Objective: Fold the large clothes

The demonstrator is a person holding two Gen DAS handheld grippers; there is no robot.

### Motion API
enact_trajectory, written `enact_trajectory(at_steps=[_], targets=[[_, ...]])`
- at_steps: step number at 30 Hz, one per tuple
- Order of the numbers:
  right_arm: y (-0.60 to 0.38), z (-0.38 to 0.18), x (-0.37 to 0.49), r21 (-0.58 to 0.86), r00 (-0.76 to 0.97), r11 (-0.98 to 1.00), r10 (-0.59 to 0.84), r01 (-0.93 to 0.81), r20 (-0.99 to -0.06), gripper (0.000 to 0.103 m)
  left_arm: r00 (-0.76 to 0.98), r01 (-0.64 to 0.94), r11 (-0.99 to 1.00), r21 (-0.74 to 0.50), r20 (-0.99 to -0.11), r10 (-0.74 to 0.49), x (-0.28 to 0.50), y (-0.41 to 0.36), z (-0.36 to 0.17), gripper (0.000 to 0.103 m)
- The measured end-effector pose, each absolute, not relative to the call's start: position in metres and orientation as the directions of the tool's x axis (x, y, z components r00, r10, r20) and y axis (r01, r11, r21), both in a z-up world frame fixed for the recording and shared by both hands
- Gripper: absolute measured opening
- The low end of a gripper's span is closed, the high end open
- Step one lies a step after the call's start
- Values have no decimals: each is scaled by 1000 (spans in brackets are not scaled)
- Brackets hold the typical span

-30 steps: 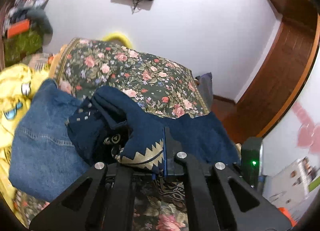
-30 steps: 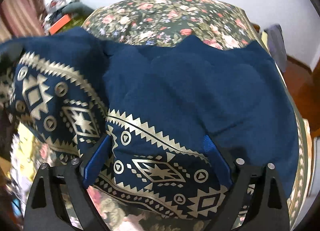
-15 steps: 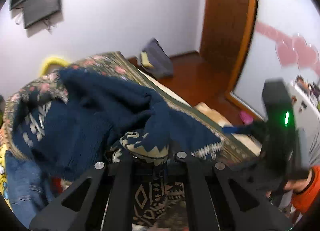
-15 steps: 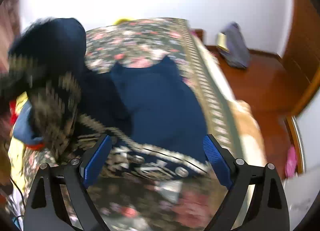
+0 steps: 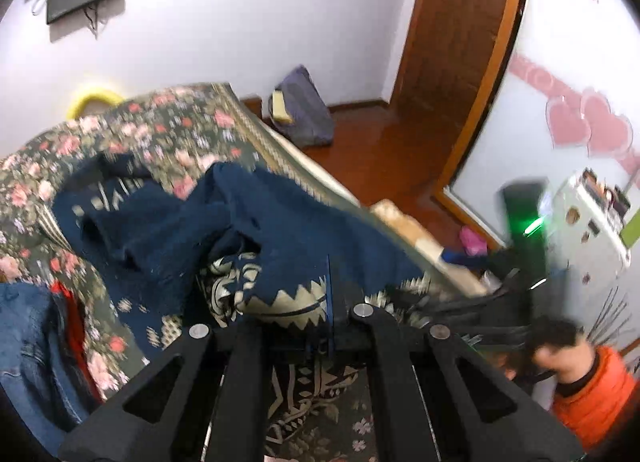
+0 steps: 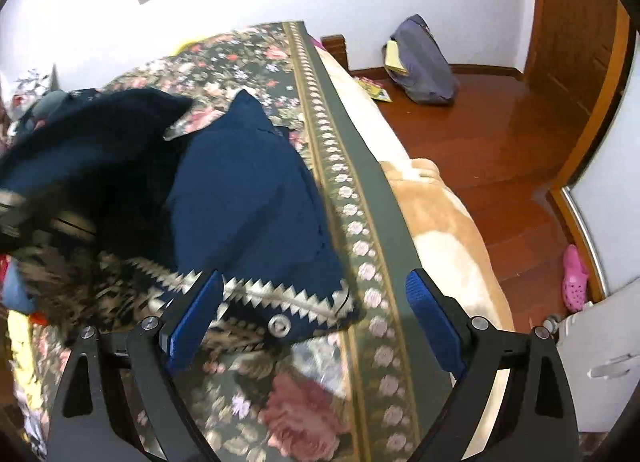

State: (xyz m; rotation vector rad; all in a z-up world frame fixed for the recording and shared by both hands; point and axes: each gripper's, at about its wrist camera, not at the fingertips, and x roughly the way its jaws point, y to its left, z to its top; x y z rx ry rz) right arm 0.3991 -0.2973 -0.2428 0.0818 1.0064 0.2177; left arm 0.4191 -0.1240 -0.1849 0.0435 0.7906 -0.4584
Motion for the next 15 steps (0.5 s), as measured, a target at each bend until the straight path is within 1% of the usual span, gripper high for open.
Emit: enact_trajectory(at_steps=[3,4,5,7,9,10,12,14,15], targets=[[-282,-260,404,153,455,969,227,-194,-861,90,621,421,888,-183,-656,-429,429,-128,-161,3],[-278,-264,403,143,455,970,219,-197,-863,93,618,427,882,-202,-647,-447,433,-131,-156,3],[-277,-265,402,133,466,972,210,-194,-859,93,607,439,868,-231,-637,-476,438,-135,-150,3],[-282,-264,401,166,464,968,237,-189,-854,93,571,464,841,-276,-633,-523,444,-144,-149,3],[-289,-263,401,198,452,961,266,-193,-851,93,517,490,819,-299,-657,-549,453,-164,-158,3],[-289,-263,401,192,447,960,265,-202,-854,93,490,503,811,-298,-675,-552,457,-176,-167,3],[-285,-261,397,167,446,961,252,-221,-859,92,413,505,796,-333,-717,-562,465,-193,-188,3],[-290,-265,389,171,428,962,249,-213,-869,91,322,452,753,-479,-699,-638,480,-192,-211,4],[-291,-262,384,169,445,960,255,-222,-859,91,295,428,743,-515,-698,-653,484,-190,-217,4]])
